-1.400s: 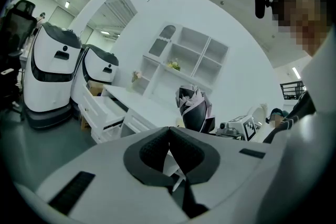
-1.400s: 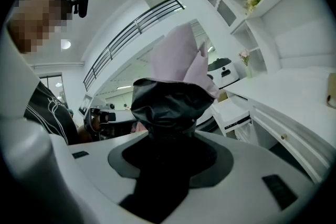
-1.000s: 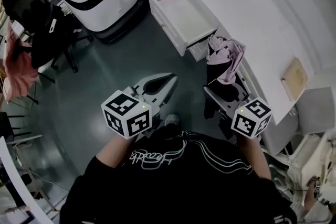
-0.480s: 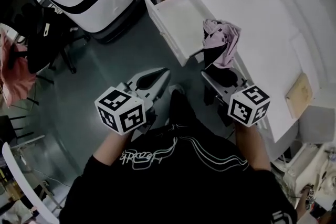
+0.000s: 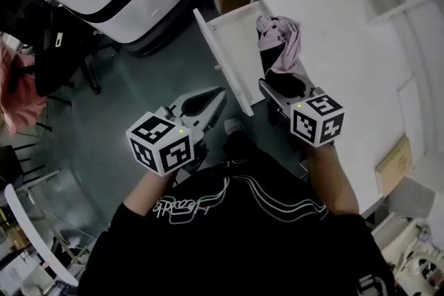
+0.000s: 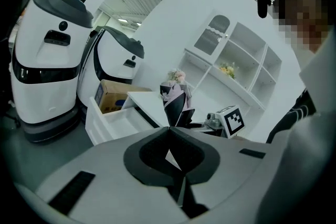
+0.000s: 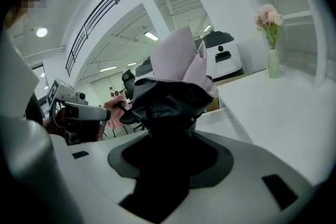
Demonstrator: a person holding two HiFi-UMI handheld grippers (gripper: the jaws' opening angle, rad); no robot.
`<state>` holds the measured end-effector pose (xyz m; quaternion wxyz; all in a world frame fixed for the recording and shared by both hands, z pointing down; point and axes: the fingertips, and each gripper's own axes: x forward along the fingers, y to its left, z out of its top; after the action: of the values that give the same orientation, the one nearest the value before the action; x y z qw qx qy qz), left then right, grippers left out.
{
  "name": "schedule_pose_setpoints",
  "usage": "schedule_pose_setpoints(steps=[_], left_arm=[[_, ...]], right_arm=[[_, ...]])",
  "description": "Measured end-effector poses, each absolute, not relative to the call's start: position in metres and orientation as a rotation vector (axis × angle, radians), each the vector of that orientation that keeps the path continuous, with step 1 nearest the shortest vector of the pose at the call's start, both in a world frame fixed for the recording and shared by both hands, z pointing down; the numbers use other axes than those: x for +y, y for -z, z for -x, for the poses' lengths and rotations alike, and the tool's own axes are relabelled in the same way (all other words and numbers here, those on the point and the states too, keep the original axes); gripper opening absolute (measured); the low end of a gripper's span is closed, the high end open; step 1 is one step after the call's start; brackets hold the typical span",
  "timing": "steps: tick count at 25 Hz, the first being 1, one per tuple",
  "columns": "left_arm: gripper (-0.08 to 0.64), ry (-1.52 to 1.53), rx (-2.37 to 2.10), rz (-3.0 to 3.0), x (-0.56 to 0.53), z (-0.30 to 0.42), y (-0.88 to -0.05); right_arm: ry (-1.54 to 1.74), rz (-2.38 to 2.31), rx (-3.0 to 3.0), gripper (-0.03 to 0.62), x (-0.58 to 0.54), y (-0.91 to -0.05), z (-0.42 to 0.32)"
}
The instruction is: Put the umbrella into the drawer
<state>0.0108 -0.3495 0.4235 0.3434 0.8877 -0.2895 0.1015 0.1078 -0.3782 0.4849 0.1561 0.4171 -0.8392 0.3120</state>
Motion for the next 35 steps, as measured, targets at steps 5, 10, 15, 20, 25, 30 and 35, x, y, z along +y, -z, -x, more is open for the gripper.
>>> schedule_pose_setpoints(steps=[5, 10, 15, 20, 25, 30, 35], left_arm=[[0.020, -0.280, -0.808, -2.225, -0.392, -0.001, -0.450], [0.020, -0.277, -0.848, -2.152, -0.422, 0.005, -0.475], [0.020, -0.273, -0.919, -2.065, -0.440, 0.027, -0.497], [0.020, -0.297, -0.963, -2.013, -0.446, 0.044, -0.515], [0.020, -0.303, -0.990, -1.991, -0.455, 0.050, -0.522], [0.020, -0.315, -1.021, -1.975, -0.464, 0.056, -0.526], [0.021, -0.327, -1.005, -1.999, -0.471, 0.052, -0.528]], right_arm=[[-0.926, -1.132, -2.305, 0.207, -0.440, -0.542, -0.102], [-1.026, -1.056, -2.197, 0.207, -0.480, -0.603, -0.096], [-1.097, -0.988, -2.069, 0.207, -0.501, -0.671, -0.088], [-1.085, -0.948, -1.942, 0.207, -0.515, -0.725, -0.091], [-1.041, -0.910, -1.838, 0.207, -0.525, -0.763, -0.095], [-0.976, -0.893, -1.771, 0.207, -0.526, -0.787, -0.101], [-0.894, -0.910, -1.774, 0.215, -0.528, -0.797, -0.102]])
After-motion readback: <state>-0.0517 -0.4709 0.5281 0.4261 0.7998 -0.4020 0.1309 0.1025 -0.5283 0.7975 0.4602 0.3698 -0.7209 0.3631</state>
